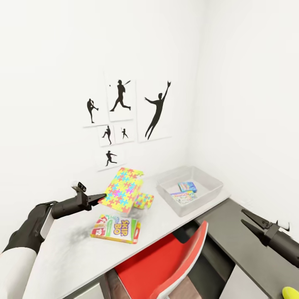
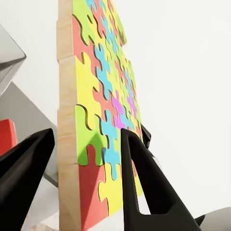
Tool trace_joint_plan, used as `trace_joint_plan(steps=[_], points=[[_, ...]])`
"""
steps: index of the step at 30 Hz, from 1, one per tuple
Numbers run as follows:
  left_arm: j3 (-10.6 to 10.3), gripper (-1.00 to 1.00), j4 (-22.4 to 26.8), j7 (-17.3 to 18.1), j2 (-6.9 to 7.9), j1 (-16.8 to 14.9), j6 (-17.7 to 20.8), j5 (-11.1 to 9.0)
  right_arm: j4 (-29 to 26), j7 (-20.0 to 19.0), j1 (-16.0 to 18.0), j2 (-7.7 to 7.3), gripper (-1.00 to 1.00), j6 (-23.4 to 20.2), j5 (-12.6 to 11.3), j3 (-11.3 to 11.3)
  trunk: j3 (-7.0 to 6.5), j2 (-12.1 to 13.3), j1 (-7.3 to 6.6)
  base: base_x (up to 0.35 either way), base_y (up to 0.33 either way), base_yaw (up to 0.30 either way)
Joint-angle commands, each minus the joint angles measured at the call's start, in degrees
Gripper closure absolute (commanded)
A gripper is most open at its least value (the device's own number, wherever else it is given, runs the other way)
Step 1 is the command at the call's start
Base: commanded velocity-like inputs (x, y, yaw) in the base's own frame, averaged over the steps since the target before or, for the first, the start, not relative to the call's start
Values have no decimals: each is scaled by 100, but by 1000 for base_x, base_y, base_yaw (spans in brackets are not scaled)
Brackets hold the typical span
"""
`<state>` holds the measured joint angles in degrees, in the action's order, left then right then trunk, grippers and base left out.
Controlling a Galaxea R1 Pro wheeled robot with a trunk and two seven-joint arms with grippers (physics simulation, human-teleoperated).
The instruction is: Put all the toys in the child's room - the three board games (two on the bed and one on the table), the two jigsaw puzzles on the table, and the tennis ball on the table - inside the toy box on the table in the child's room.
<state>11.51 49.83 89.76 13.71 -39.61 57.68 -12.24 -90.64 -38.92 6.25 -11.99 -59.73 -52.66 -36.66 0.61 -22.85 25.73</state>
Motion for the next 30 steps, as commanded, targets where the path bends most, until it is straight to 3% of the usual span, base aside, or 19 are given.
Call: trace_joint_plan(steps=[1, 17, 30], points=[[0, 100, 0, 24, 0, -3, 60, 0, 2, -52, 3, 8, -100, -27, 32, -8, 6, -7, 5, 275, -166, 0], [0, 100, 0, 24, -2, -3, 60, -6, 2, -84, -9, 22, -100, -27, 36, -10, 6, -7, 5, 256, -124, 0], [0, 100, 0, 24, -2, -3, 60, -7, 2, -107, -9, 28, -100, -27, 31, -8, 6, -7, 5, 72, -144, 0]])
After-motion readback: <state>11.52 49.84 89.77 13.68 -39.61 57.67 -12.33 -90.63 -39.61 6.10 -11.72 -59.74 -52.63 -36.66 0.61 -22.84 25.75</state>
